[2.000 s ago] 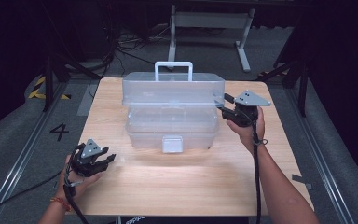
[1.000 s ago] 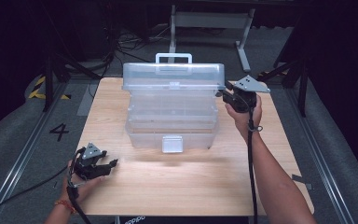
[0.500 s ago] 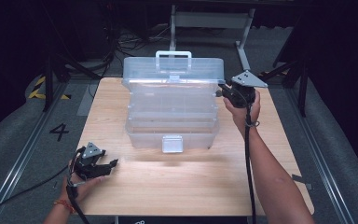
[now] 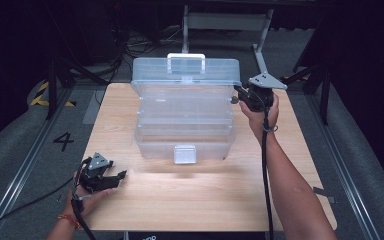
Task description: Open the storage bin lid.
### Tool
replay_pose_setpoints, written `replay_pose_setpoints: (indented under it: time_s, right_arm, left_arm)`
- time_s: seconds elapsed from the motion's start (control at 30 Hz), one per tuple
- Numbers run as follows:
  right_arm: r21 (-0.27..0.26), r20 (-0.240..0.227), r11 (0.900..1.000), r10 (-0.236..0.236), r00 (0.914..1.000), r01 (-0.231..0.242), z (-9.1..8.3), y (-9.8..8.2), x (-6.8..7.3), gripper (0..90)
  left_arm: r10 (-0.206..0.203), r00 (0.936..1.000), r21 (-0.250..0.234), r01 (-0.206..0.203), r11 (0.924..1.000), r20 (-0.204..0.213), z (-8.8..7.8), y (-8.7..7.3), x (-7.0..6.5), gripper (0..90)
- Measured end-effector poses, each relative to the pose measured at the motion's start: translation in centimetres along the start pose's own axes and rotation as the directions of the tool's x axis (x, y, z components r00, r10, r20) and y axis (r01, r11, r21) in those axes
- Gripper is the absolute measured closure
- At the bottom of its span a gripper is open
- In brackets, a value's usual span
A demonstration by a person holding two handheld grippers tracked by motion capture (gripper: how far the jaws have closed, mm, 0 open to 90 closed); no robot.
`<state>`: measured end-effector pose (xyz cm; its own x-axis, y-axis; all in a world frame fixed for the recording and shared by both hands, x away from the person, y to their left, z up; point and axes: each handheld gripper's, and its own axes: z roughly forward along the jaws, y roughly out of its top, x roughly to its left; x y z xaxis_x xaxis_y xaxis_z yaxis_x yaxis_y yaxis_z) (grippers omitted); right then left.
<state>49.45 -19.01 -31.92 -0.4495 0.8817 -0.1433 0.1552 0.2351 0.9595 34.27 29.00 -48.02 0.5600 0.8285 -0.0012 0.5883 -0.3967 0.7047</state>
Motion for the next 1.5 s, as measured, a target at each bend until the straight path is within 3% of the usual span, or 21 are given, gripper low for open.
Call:
replay_pose_setpoints:
  time_s: [0.5,1.0,1.3,1.5]
  right_arm:
    - [0.02,-0.008,1.0,0.004,1.0,-0.004,1.1,1.1,-0.8,76.4]
    - [0.019,-0.031,0.999,0.043,0.9986,-0.043,1.9,1.5,-1.6,77.2]
    - [0.029,-0.019,0.999,0.03,0.9994,-0.029,2.4,1.9,-1.7,77.3]
    - [0.033,-0.017,0.998,0.047,0.9987,-0.046,2.8,2.2,-1.9,77.6]
  left_arm:
    - [0.002,1.0,0.002,-0.002,1.0,0.005,0.0,0.0,-0.1,33.0]
    - [0.013,0.9999,0.003,-0.013,0.9999,0.01,0.0,0.0,-0.2,33.0]
    - [0.012,0.9998,0.003,-0.012,0.9999,0.016,0.0,0.0,-0.2,32.9]
    - [0.014,0.9997,0.005,-0.014,0.9999,0.019,0.0,0.0,-0.2,32.9]
